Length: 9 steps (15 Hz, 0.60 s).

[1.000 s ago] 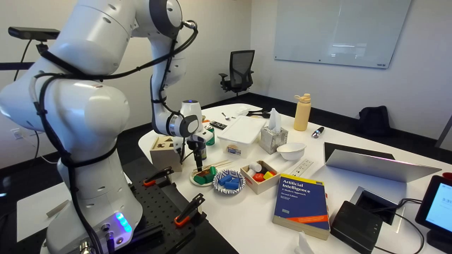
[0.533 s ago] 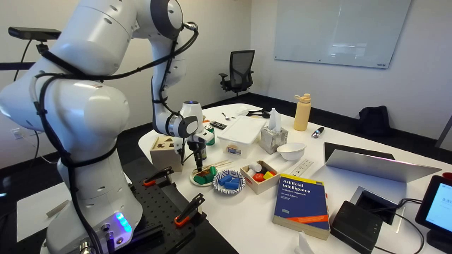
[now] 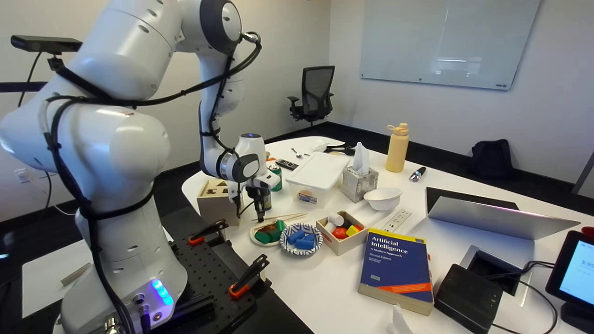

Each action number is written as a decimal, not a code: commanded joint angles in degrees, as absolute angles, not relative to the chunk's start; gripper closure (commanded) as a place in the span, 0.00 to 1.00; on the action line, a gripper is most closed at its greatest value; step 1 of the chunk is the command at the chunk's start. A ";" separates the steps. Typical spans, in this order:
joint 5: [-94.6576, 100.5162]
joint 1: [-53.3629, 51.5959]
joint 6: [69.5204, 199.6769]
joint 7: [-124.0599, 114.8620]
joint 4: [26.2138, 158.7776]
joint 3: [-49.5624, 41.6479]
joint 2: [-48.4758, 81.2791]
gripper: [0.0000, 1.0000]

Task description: Use the chopstick to stir in the bowl

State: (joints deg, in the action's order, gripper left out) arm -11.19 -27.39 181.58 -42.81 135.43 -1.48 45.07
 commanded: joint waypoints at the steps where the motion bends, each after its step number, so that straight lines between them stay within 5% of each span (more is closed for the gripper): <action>1: -13.57 -28.28 182.85 -40.58 136.45 -1.91 43.76 0.99; 9: -13.60 -30.49 181.83 -39.07 139.88 -5.03 33.65 0.99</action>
